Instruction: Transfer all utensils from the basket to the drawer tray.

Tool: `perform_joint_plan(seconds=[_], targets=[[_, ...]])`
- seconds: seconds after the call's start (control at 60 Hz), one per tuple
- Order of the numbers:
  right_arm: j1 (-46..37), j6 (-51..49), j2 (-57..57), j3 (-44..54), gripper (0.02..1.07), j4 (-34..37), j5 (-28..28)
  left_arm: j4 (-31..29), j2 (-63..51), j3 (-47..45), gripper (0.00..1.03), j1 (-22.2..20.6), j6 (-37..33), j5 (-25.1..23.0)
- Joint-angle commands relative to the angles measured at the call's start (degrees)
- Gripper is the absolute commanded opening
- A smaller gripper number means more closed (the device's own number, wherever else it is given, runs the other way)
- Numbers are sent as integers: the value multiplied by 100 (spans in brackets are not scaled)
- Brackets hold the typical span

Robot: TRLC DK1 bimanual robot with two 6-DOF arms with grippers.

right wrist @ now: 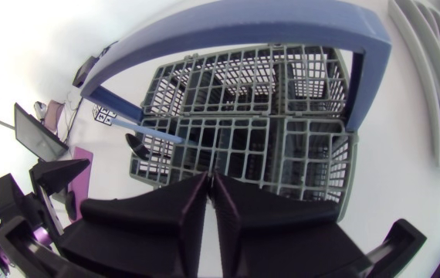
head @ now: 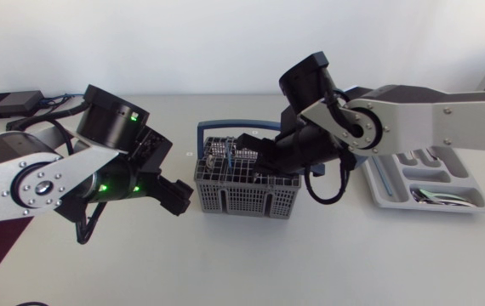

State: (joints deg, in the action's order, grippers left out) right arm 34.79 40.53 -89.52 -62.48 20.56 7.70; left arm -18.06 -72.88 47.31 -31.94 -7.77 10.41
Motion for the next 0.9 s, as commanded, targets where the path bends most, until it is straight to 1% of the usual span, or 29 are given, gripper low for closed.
perform_joint_plan(seconds=[0.0,0.117,0.25,0.583,0.8,0.883], targets=[[-16,165,-128,-133,8,45,21,5,-112,147,99,13,-93,31],[-24,157,-101,-300,8,326,38,5,-121,138,99,13,-93,31],[-68,165,48,-379,8,432,152,22,-139,103,99,-5,-76,31],[-165,271,540,-652,8,862,636,57,-218,77,99,-49,-58,31],[-165,288,945,-863,8,1223,741,84,-253,68,99,-75,-58,31],[-165,280,1103,-898,8,1293,935,84,-253,68,99,-84,-58,31]])
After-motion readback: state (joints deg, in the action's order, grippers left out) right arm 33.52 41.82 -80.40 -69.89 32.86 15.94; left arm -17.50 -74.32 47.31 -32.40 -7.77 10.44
